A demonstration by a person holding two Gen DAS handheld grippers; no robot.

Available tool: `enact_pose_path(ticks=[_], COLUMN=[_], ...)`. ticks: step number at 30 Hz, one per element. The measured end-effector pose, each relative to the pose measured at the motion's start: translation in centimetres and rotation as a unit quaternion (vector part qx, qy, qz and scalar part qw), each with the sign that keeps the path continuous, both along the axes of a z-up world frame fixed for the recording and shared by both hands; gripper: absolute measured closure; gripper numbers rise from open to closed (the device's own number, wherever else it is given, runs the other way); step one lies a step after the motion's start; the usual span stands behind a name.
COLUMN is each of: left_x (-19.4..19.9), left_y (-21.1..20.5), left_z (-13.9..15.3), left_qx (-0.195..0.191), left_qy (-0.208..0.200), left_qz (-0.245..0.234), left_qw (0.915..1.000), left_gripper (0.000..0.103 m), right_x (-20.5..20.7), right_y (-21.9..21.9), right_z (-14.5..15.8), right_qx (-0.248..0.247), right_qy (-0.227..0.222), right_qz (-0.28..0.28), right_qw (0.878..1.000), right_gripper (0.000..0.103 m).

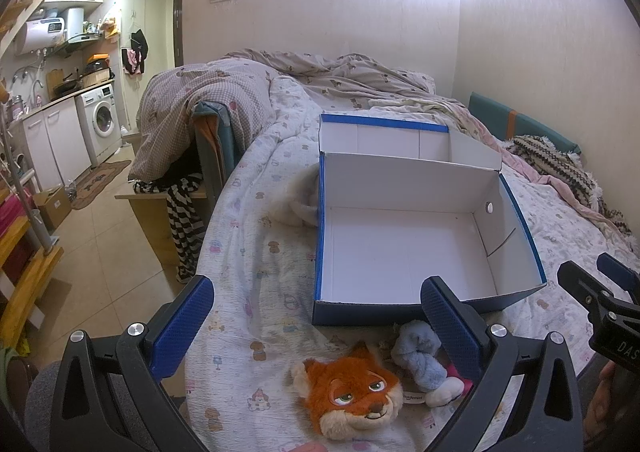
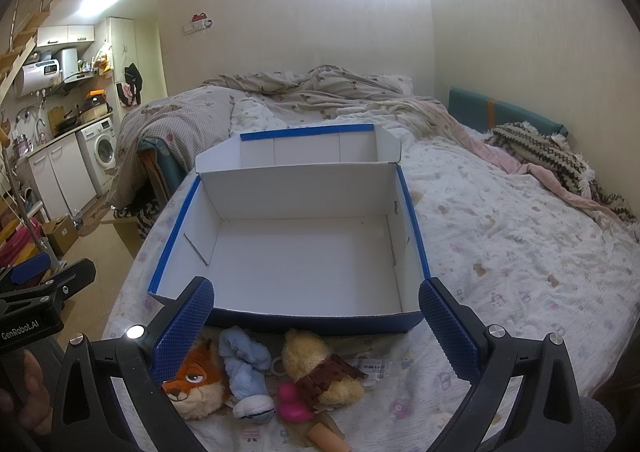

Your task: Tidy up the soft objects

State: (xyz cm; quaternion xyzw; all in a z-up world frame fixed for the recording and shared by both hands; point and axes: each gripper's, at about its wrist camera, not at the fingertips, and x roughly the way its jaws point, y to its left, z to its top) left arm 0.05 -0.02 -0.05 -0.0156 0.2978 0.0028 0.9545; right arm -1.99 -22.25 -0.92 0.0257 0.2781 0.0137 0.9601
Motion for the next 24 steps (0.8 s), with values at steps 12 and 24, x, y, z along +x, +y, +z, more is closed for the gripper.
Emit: enact_pose_path(ticks=[12,24], left_x=[-0.04,0.09], left_y=[0.02,-0.01], left_z=[0.01,-0.31], left_qx=[0.000,-0.001], left_qy=[0.000,0.001], left_qz=[0.000,0.000], left_qw=[1.0000,1.0000], left_gripper=[0.000,0.000], right_x=[-0.02,-0.01], right_y=[0.05,0.08], right_z=[0.00,-0.02], right_qx=[0.000,-0.001], right_qy=[0.000,0.000], right_qz=[0.000,0.000], right_qw=[1.000,1.000], right_gripper=[0.000,0.000])
